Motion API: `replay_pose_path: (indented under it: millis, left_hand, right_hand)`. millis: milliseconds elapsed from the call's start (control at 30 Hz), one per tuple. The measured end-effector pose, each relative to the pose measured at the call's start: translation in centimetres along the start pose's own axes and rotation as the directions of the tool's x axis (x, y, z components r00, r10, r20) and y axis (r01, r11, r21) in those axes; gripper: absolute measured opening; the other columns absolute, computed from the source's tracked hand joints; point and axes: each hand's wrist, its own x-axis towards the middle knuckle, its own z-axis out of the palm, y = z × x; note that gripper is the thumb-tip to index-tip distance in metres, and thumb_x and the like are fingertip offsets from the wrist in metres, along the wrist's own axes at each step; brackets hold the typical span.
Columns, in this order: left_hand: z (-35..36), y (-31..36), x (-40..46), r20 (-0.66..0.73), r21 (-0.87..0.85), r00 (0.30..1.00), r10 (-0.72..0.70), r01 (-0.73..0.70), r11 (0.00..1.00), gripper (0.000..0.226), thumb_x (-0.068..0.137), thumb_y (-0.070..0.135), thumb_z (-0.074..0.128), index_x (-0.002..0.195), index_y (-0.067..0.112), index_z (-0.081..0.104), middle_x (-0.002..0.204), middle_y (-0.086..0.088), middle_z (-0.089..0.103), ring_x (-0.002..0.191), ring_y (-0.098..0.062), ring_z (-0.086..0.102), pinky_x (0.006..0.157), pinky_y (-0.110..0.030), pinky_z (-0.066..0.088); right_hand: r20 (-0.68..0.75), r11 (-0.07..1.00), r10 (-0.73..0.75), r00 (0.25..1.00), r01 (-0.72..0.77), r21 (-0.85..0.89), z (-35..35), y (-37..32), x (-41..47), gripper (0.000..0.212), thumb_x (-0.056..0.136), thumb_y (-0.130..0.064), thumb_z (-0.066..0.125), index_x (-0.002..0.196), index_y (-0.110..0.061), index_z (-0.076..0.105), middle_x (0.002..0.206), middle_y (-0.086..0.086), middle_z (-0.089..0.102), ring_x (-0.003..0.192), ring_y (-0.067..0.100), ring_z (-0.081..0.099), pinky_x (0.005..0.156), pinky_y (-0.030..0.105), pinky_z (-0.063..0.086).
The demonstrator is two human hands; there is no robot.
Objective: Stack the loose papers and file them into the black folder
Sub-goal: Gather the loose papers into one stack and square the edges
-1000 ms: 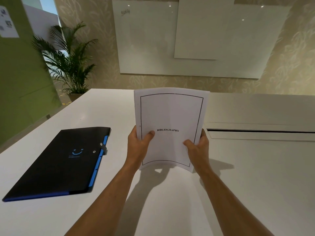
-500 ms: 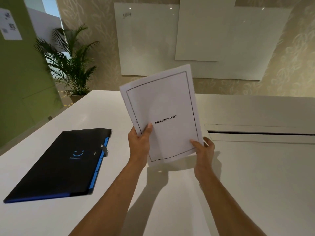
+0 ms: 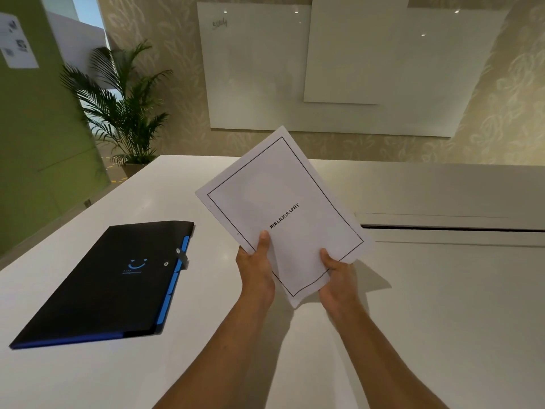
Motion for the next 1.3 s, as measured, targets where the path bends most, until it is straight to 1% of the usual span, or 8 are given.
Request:
replay_pose_path:
  millis: [167,367,467,600,733,933,1033,1300]
  left_hand:
    - [-1.0,0.4,0.4,0.085,0.015,0.994,-0.070,0.069,0.998,0.025,0.089,0.009,0.066,0.112,0.019,0.065,0.114,-0.002,0.072,0.108,-0.022,0.067,0.096,-0.041,0.051]
    - [-3.6,4.4,4.2,0.108,0.071,0.994,0.026,-0.034,0.997,0.038,0.086,0.001,0.066,0.122,0.010,0.060,0.120,-0.015,0.066,0.109,-0.029,0.065,0.083,-0.034,0.057]
    - [-4.7,7.4,6.4,0.164,0.325,0.985,0.057,-0.108,0.939,0.037,0.085,0.009,0.070,0.119,0.021,0.062,0.120,-0.011,0.066,0.110,-0.026,0.064,0.094,-0.044,0.052]
    - [-3.6,9.6,6.8,0.377,0.652,0.925,-0.039,-0.235,0.721,0.045,0.087,0.027,0.069,0.129,0.020,0.055,0.119,-0.002,0.067,0.110,-0.024,0.064,0.096,-0.048,0.051]
    - [-2.2,9.3,6.2,0.332,0.673,0.938,0.102,-0.311,0.671,0.036,0.093,0.027,0.060,0.125,0.014,0.050,0.121,-0.004,0.062,0.105,-0.024,0.062,0.092,-0.045,0.054]
    - [-1.7,8.2,4.7,0.302,0.583,0.889,0.343,-0.457,0.672,0.018,0.097,0.022,0.053,0.112,0.015,0.046,0.111,0.001,0.057,0.092,-0.010,0.059,0.070,-0.018,0.049]
    - [-3.1,6.4,4.2,0.262,0.594,0.919,0.293,-0.393,0.702,0.024,0.096,0.018,0.055,0.116,0.015,0.044,0.114,-0.001,0.056,0.098,-0.015,0.059,0.073,-0.021,0.050]
    - [-5.1,4.0,4.0,0.191,0.603,0.970,0.153,-0.239,0.761,0.042,0.091,0.004,0.058,0.128,0.015,0.040,0.123,-0.002,0.053,0.110,-0.021,0.054,0.087,-0.034,0.048]
  right_hand:
    - [-0.072,0.992,-0.073,0.995,0.064,-0.112,0.1,-1.6,0.3,0.027,0.081,0.007,0.067,0.105,-0.007,0.069,0.099,0.005,0.076,0.084,0.018,0.073,0.068,0.031,0.058]
    - [0.080,0.885,-0.264,0.961,0.274,-0.376,-1.2,-6.8,1.9,0.020,0.081,0.008,0.067,0.090,-0.009,0.070,0.080,-0.003,0.078,0.073,0.014,0.073,0.064,0.027,0.057]
    - [0.144,0.840,-0.265,0.953,0.302,-0.451,-1.9,-8.6,2.5,0.022,0.080,0.009,0.066,0.090,-0.010,0.072,0.083,-0.001,0.078,0.078,0.019,0.074,0.068,0.032,0.058]
    - [0.225,0.759,-0.261,0.939,0.344,-0.553,-1.2,-9.3,2.7,0.023,0.081,0.005,0.068,0.093,-0.014,0.072,0.087,0.000,0.077,0.082,0.023,0.073,0.072,0.036,0.059]
    - [0.258,0.712,-0.288,0.922,0.386,-0.586,0.3,-9.5,2.9,0.022,0.079,-0.003,0.073,0.092,-0.020,0.070,0.095,0.002,0.074,0.090,0.027,0.071,0.081,0.042,0.057]
    - [0.275,0.692,-0.394,0.877,0.480,-0.539,2.0,-9.3,2.6,0.029,0.081,0.003,0.071,0.094,-0.022,0.064,0.091,-0.005,0.071,0.083,0.014,0.069,0.071,0.027,0.055]
    - [0.284,0.680,-0.354,0.891,0.454,-0.576,0.8,-7.8,2.4,0.037,0.077,0.000,0.074,0.107,-0.017,0.059,0.096,-0.004,0.069,0.087,0.014,0.067,0.068,0.021,0.055]
    - [0.189,0.763,-0.213,0.959,0.284,-0.581,-1.3,-5.5,3.2,0.035,0.065,-0.009,0.071,0.099,-0.020,0.068,0.099,0.004,0.074,0.095,0.028,0.069,0.080,0.040,0.057]
